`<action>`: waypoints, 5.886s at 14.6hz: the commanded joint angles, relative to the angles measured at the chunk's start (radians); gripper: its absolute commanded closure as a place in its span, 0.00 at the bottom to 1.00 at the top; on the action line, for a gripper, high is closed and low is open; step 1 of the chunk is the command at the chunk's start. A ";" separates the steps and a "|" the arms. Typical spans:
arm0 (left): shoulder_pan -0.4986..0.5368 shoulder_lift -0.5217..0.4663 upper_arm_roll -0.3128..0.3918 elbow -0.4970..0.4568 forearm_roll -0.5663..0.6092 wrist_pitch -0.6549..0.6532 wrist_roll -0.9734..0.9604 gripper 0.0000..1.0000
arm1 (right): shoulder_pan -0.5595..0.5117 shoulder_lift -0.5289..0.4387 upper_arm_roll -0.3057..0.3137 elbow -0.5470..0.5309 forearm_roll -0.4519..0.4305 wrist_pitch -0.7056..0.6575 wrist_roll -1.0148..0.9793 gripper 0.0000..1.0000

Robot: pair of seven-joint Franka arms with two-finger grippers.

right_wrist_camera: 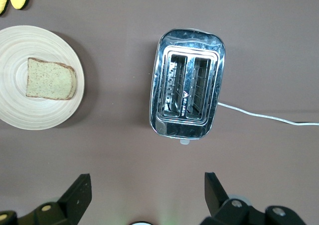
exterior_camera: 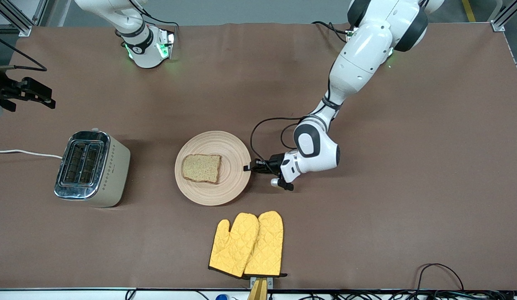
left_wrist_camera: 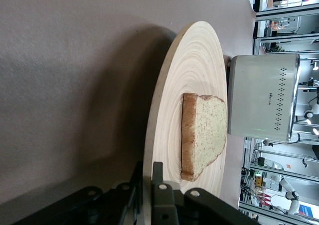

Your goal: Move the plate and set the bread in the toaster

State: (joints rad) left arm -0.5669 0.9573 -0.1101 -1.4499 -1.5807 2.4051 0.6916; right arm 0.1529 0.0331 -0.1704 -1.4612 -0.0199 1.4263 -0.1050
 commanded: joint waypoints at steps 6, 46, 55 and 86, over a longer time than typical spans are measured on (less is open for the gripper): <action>-0.028 0.020 0.003 0.059 -0.038 0.051 -0.012 0.19 | 0.002 0.005 -0.003 0.015 0.003 -0.010 -0.004 0.00; 0.607 -0.851 -0.037 0.033 1.610 -0.831 -0.587 0.00 | 0.344 0.399 0.002 -0.507 0.210 0.996 0.398 0.01; 0.604 -0.862 -0.045 0.011 1.610 -0.831 -0.747 0.00 | 0.346 0.439 0.002 -0.504 0.212 1.011 0.398 0.44; 0.496 -0.927 0.064 -0.066 1.605 -0.727 -0.791 0.00 | 0.339 0.443 0.003 -0.366 0.239 0.728 0.386 1.00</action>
State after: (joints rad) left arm -0.0719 0.0375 -0.0461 -1.5061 0.0175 1.6671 -0.0841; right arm 0.4947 0.4901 -0.1653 -1.8949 0.2143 2.2667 0.2873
